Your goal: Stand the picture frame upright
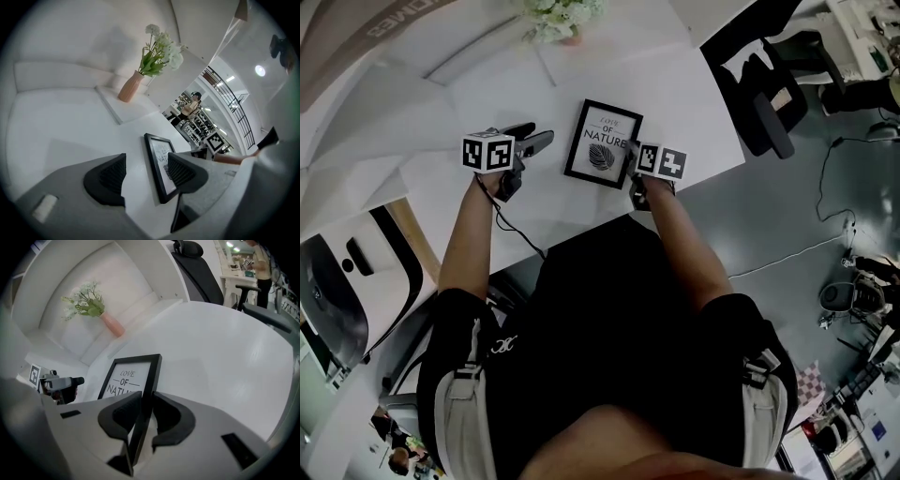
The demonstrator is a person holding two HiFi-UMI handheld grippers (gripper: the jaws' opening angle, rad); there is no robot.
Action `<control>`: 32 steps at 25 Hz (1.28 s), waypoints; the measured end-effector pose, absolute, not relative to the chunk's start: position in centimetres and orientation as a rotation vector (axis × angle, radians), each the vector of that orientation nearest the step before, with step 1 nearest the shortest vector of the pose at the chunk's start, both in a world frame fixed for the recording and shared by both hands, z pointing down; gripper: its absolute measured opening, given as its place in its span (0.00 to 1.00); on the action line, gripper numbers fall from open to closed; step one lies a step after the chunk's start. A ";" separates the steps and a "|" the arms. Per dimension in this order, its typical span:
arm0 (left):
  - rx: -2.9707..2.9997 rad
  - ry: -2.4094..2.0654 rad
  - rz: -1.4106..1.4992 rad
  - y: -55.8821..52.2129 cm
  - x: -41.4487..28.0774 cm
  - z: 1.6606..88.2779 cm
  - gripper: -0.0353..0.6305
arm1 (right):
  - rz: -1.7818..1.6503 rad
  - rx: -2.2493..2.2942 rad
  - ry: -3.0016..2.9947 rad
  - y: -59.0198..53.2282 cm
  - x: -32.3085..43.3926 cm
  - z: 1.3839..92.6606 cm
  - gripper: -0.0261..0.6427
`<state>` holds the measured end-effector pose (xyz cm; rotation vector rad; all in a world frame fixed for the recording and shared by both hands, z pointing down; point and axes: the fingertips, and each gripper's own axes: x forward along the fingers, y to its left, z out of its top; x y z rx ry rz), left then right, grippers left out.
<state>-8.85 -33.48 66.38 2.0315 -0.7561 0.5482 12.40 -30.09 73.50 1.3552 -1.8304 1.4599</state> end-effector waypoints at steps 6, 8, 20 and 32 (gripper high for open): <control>1.986 -0.719 0.454 -32.5 -7.1 65.7 0.48 | 1.567 1.245 -1.911 -30.2 12.6 73.5 0.15; 1.960 -0.698 0.452 -31.7 -6.5 65.9 0.48 | 1.606 1.201 -1.944 -30.0 12.5 73.5 0.15; 1.831 -0.575 0.440 -28.3 -2.2 68.0 0.47 | 1.618 1.134 -2.006 -30.0 12.5 73.3 0.15; 1.768 -0.596 0.439 -27.4 -1.0 69.9 0.40 | 1.622 1.120 -2.021 -29.9 12.5 73.3 0.15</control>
